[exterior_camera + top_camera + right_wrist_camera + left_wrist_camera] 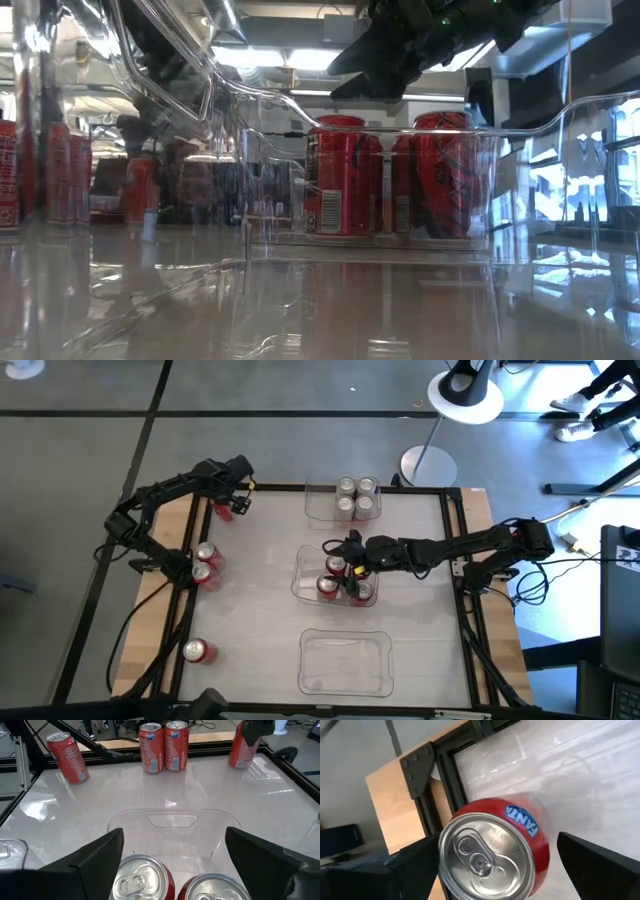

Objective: Sort soda cans
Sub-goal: Put the top red soda can into the bottom transparent bin

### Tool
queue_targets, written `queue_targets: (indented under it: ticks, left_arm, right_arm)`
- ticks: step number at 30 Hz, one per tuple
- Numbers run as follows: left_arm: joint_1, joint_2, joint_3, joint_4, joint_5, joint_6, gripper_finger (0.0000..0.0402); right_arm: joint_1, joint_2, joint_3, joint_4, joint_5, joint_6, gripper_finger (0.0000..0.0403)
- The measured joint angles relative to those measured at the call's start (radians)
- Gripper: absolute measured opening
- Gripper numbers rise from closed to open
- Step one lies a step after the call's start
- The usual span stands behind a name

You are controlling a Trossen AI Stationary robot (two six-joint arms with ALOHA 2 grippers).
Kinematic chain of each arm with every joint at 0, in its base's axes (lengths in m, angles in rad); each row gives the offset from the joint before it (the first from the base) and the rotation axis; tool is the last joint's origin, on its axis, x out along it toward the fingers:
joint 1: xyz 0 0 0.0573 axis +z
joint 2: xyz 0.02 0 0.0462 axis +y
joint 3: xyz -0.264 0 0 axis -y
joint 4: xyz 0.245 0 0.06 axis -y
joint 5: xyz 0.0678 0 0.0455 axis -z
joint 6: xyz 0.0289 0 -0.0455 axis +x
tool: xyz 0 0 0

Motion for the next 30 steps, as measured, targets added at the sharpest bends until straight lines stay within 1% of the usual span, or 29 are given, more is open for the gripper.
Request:
queue_targets:
  ticks: [4,8,11,17,20,23,27,30]
  left_arm:
    - [0.004,0.003,-0.002,-0.002,0.033,0.005,0.0371]
    - [-0.001,0.001,0.000,0.009,0.174,0.027,0.0371]
    - [-0.008,0.004,-0.003,0.024,0.219,0.029,0.0370]
    - [-0.007,0.004,-0.008,0.073,0.214,0.022,0.0370]
    - [-0.008,0.003,-0.023,0.096,0.234,0.048,0.0364]
    - [-0.010,0.009,-0.025,0.088,0.245,0.049,0.0344]
    - [-0.011,0.008,-0.025,0.093,0.253,0.059,0.0304]
    - [-0.016,0.007,-0.025,0.100,0.252,0.072,0.0298]
  right_arm:
    - [0.000,0.000,0.000,0.001,0.000,0.000,0.0349]
    - [0.000,0.000,0.000,0.000,0.000,0.001,0.0349]
    - [0.000,0.000,0.000,0.000,0.000,0.001,0.0349]
    - [0.000,0.000,0.000,0.000,0.000,0.001,0.0349]
    - [0.000,0.000,0.000,0.000,0.000,0.001,0.0349]
    - [0.000,0.000,0.000,-0.002,0.000,0.001,0.0349]
    - [0.001,0.000,0.000,-0.004,0.000,0.001,0.0349]
    - [0.001,-0.001,0.000,-0.005,0.000,0.001,0.0349]
